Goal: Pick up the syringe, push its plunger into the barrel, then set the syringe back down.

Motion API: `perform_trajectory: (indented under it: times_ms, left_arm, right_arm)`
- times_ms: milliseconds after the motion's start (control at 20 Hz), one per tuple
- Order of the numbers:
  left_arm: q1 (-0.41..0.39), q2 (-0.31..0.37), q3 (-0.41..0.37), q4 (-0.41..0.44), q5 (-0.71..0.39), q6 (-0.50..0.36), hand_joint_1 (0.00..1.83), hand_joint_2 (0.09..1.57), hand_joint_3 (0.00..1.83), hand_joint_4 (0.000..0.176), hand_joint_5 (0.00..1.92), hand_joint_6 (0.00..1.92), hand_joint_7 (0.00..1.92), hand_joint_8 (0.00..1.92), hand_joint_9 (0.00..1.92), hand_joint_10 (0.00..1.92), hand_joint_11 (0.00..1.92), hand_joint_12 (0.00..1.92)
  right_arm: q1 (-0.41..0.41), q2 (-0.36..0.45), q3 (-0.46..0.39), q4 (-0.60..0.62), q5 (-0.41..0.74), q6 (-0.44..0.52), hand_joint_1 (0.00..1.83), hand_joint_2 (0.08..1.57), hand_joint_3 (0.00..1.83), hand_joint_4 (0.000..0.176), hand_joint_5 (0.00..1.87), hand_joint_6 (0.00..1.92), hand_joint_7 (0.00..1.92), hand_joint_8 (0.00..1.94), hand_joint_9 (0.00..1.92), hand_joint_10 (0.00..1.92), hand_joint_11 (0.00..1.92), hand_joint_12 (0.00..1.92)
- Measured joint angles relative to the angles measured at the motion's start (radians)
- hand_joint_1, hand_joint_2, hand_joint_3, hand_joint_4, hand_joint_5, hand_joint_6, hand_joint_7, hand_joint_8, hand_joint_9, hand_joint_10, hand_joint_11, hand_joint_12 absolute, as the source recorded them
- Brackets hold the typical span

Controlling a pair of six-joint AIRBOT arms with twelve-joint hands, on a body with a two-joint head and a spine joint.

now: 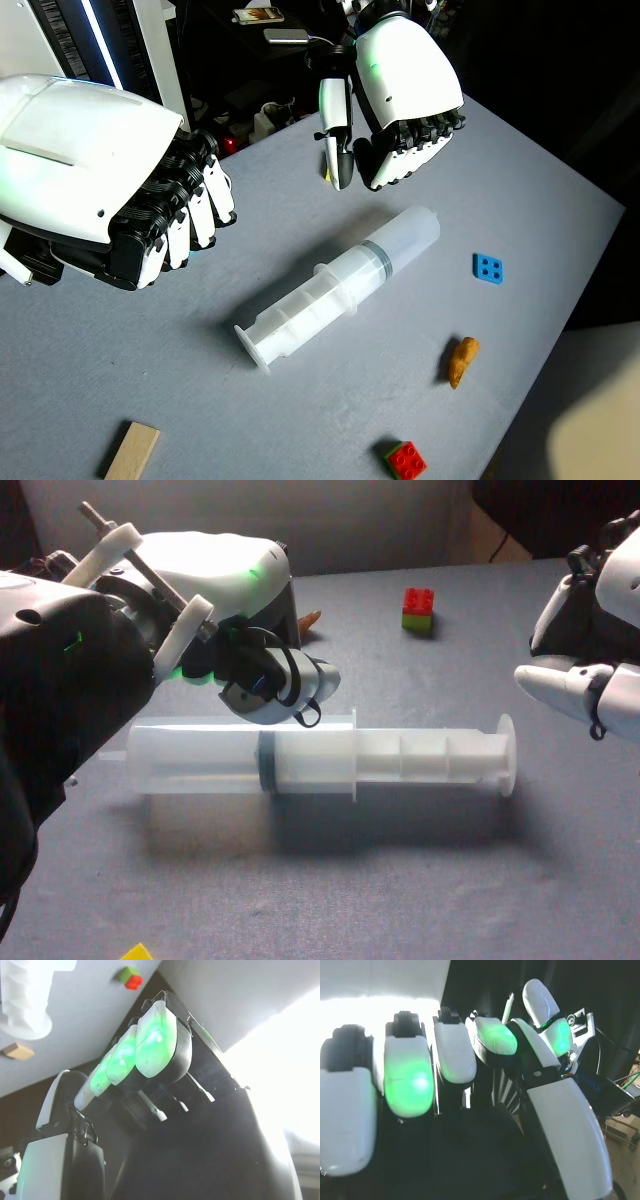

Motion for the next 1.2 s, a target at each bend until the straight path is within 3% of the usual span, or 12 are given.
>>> perform_trajectory:
  times_ms: [150,200,350,550,600,800,900,1000,1200]
  left_arm:
    - [0.000,0.000,0.000,0.000,-0.001,0.002,0.07,1.09,0.10,0.084,0.10,0.06,0.08,0.05,0.04,0.06,0.00,0.10]
    - [0.000,0.000,-0.003,-0.003,-0.007,0.005,0.05,1.14,0.01,0.084,0.12,0.00,0.11,0.00,0.06,0.01,0.00,0.07]
    - [0.000,0.000,-0.010,-0.002,-0.003,0.004,0.16,1.12,0.00,0.082,0.16,0.00,0.13,0.00,0.09,0.00,0.00,0.09]
    - [-0.004,0.000,-0.010,-0.008,-0.010,0.004,0.14,1.11,0.00,0.086,0.15,0.00,0.12,0.00,0.11,0.00,0.00,0.21]
    - [-0.004,0.000,-0.010,-0.007,-0.012,0.004,0.16,1.11,0.00,0.079,0.17,0.00,0.14,0.00,0.13,0.00,0.00,0.23]
    - [0.005,0.000,-0.010,-0.016,-0.044,0.003,0.24,1.06,0.00,0.076,0.14,0.00,0.11,0.00,0.09,0.00,0.00,0.13]
    - [0.019,0.000,-0.010,-0.021,-0.048,0.005,0.30,1.02,0.00,0.089,0.11,0.00,0.08,0.00,0.07,0.00,0.00,0.15]
    - [0.030,-0.013,-0.010,-0.027,-0.068,0.004,0.46,0.99,0.00,0.077,0.08,0.00,0.07,0.00,0.04,0.00,0.00,0.12]
    - [0.060,-0.065,-0.009,-0.034,-0.121,0.003,0.58,1.00,0.00,0.057,0.05,0.00,0.01,0.00,0.00,0.00,0.00,0.01]
  right_arm:
    - [0.000,0.000,0.000,0.000,-0.003,-0.002,0.19,1.05,0.13,0.000,0.13,0.08,0.10,0.05,0.04,0.05,0.00,0.39]
    - [0.000,0.000,0.000,0.000,-0.005,-0.002,0.16,1.11,0.02,0.000,0.15,0.01,0.10,0.00,0.04,0.01,0.00,0.32]
    - [0.000,-0.002,0.001,-0.001,-0.013,-0.002,0.17,1.13,0.00,0.000,0.15,0.01,0.10,0.01,0.05,0.00,0.00,0.30]
    - [-0.001,-0.002,0.001,0.000,-0.014,-0.002,0.15,1.15,0.00,0.000,0.12,0.00,0.07,0.00,0.04,0.00,0.00,0.26]
    - [-0.001,-0.002,0.001,0.000,-0.014,-0.002,0.16,1.15,0.00,0.000,0.12,0.00,0.06,0.00,0.03,0.00,0.00,0.21]
    - [-0.001,-0.006,0.026,0.019,-0.015,-0.002,0.15,1.15,0.00,0.000,0.12,0.00,0.08,0.00,0.04,0.00,0.00,0.27]
    - [-0.001,-0.010,0.032,0.023,-0.014,-0.003,0.17,1.15,0.00,0.000,0.13,0.00,0.09,0.00,0.06,0.00,0.00,0.36]
    - [-0.001,-0.014,0.033,0.022,-0.014,-0.002,0.17,1.16,0.00,0.000,0.14,0.00,0.11,0.00,0.06,0.00,0.00,0.33]
    - [-0.001,-0.021,0.034,0.022,-0.014,-0.003,0.19,1.16,0.00,0.000,0.16,0.01,0.11,0.00,0.07,0.00,0.00,0.33]
